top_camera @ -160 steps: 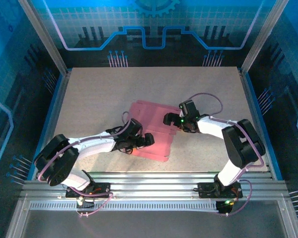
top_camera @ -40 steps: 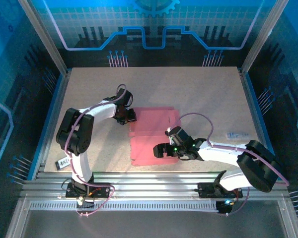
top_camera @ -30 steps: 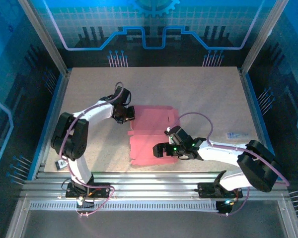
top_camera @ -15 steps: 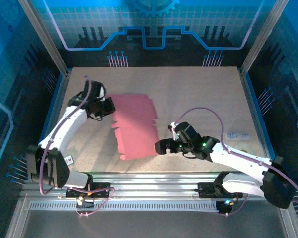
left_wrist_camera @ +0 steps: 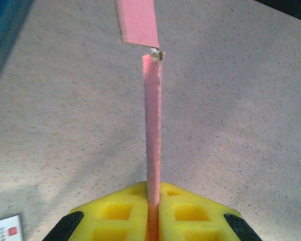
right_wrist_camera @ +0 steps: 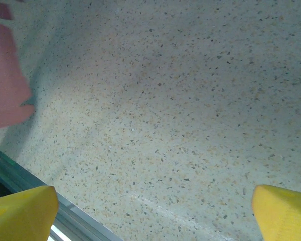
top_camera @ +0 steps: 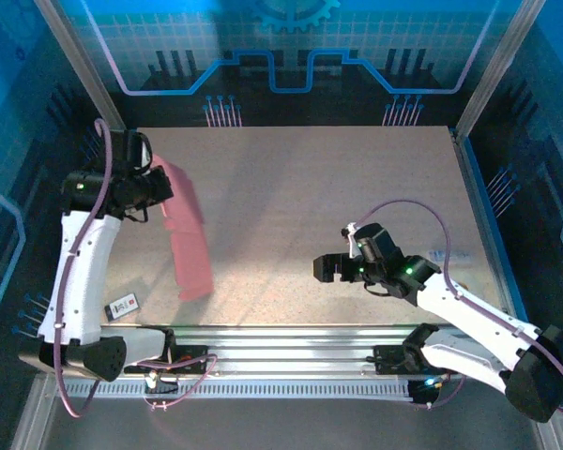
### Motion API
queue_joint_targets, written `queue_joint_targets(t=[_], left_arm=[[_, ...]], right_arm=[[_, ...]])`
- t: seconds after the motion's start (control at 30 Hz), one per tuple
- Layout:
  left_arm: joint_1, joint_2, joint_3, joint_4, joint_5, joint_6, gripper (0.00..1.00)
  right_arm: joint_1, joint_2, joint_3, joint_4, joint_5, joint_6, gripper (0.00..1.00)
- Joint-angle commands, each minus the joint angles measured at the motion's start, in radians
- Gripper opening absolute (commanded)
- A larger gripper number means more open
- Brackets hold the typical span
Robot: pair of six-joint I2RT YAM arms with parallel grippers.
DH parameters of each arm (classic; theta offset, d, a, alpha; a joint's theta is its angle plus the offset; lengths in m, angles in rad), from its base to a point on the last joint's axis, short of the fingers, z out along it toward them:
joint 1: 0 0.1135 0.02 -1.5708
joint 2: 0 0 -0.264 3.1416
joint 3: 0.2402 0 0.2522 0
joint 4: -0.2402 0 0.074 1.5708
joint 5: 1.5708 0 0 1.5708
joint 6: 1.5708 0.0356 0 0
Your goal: Fold the paper box
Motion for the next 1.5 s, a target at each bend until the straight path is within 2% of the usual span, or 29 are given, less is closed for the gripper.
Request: queue_joint_targets(t=[0.0,0.13,0.47,0.67,0.87,1.0,1.1,1.17,1.3,1.4,1.47], left_arm=[[0.009,0.021,0.095,-0.143,-0.085,0.017,0.13],[-0.027,0.042,0.081,-0.119,-0.063,-0.01,0.13],[-0.273,0.166,-0.089,0.067,-0.084,-0.134,0.13],[-0.388,0.307,-0.12,0.207,-0.02,-0.239,0.16],[-0.476,0.472,-0.031,0.309,0.051,-0.307,0.16],[-0.532,0.614,0.08,0.341,0.084,-0.337,0.21],[-0.555,0.692,0.128,0.422,0.153,-0.38,0.22],[-0.566,0.723,0.144,0.488,0.187,-0.405,0.28],[-0.572,0.742,0.149,0.587,0.24,-0.418,0.51],[-0.57,0.69,0.083,0.681,0.276,-0.411,0.66],[-0.567,0.642,0.025,0.742,0.295,-0.395,0.71]], right_arm=[[-0.018,-0.031,-0.021,-0.037,-0.017,-0.014,1.0],[-0.033,-0.05,-0.038,-0.037,-0.026,-0.013,1.0],[-0.066,-0.083,-0.048,-0.062,-0.041,-0.022,1.0],[-0.081,-0.093,-0.059,-0.061,-0.049,-0.022,1.0],[-0.091,-0.103,-0.07,-0.071,-0.047,-0.025,1.0],[-0.098,-0.118,-0.084,-0.071,-0.044,-0.022,1.0],[-0.1,-0.133,-0.084,-0.08,-0.041,-0.022,1.0],[-0.1,-0.144,-0.08,-0.095,-0.036,-0.028,1.0],[-0.101,-0.173,-0.075,-0.127,-0.024,-0.043,1.0],[-0.101,-0.2,-0.08,-0.135,-0.024,-0.055,1.0],[-0.101,-0.218,-0.081,-0.131,-0.037,-0.067,1.0]])
